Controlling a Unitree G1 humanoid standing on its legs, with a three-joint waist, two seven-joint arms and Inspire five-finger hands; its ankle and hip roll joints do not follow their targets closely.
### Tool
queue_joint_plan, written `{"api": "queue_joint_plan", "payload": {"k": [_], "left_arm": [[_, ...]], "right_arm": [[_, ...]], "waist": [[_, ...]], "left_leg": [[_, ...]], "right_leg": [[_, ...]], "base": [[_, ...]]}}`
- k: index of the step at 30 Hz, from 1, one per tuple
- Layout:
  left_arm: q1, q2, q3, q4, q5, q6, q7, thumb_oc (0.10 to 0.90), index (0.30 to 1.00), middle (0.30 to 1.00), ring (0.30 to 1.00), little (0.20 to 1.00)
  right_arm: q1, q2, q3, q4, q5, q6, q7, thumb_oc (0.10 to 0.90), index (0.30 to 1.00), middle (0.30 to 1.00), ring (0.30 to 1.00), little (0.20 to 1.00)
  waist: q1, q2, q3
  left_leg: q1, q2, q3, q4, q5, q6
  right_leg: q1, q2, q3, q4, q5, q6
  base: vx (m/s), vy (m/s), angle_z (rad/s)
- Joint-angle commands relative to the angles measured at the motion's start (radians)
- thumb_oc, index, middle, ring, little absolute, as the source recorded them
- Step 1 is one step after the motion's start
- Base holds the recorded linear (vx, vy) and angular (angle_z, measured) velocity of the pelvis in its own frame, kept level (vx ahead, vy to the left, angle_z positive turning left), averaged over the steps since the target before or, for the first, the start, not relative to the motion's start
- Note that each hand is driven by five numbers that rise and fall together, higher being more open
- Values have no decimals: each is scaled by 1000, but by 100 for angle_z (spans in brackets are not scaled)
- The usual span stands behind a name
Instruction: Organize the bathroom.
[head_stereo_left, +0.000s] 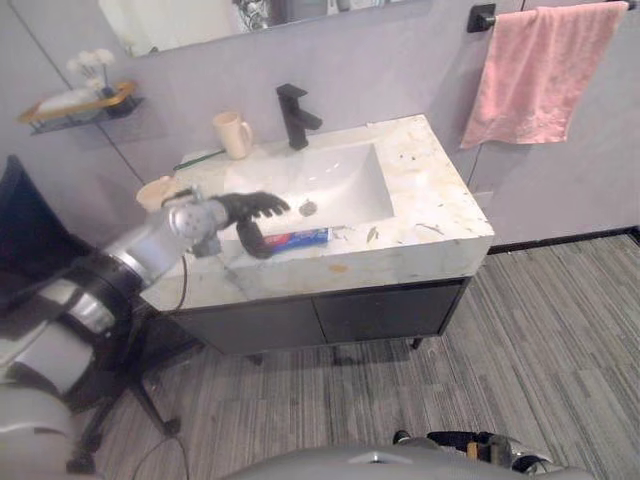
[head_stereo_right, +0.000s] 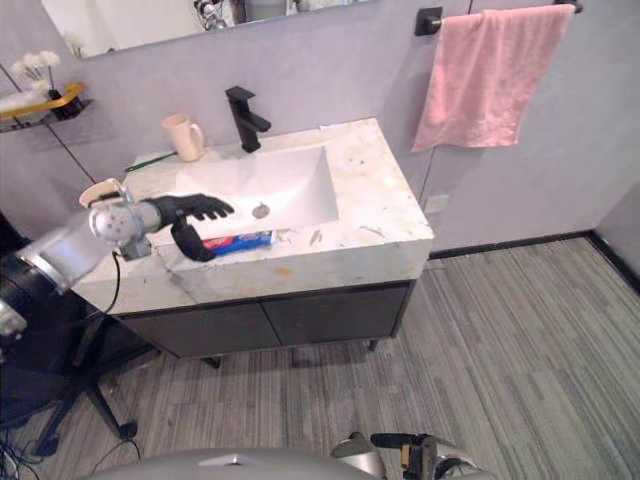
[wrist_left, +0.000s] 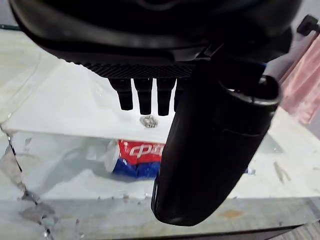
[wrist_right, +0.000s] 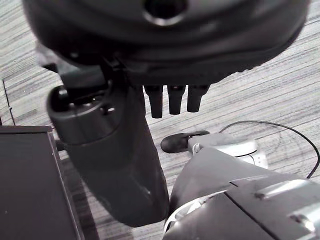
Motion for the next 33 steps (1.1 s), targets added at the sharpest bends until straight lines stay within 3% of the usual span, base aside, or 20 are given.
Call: {"api": "queue_joint_plan", "payload": {"k": [1,7,15,19,33], "left_arm": [[-103,46,124,79,102,-44,86,800,900,900,900,900],[-74,-3,118,114,180,-49,104,800,900,900,900,900],[-50,-42,138,138,243,-36,219,800,900,900,900,900],[-43,-38,156,144,226,-65,273,800,900,900,900,900],[-29,-23,171,152,198,-95,236,800,900,900,900,900]], "right_arm": [[-3,-39,34,45,-43,25,2,800,900,900,900,900],[0,-38,39,37,-54,24,9,800,900,900,900,900],[6,-29,42,36,-67,18,12,800,900,900,900,900],[11,-28,45,38,-68,16,11,800,900,900,900,900],[18,-27,44,29,-76,13,4,800,900,900,900,900]], "waist": [[0,-23,7],[-10,-31,6],[-17,-35,4],[-16,-34,3],[-17,-31,9]], "left_leg": [[-14,-64,16,77,-75,68],[-19,-63,32,88,-78,68],[-25,-65,37,96,-81,67],[-25,-67,37,98,-83,67],[-27,-75,37,103,-89,72]], "right_leg": [[-9,22,24,119,-185,60],[-8,24,25,113,-182,56],[-10,24,28,117,-186,51],[-9,25,29,119,-188,49],[-16,25,34,138,-199,49]], "base": [[27,-7,-4],[0,0,0],[0,0,0],[0,0,0],[0,0,0]]}}
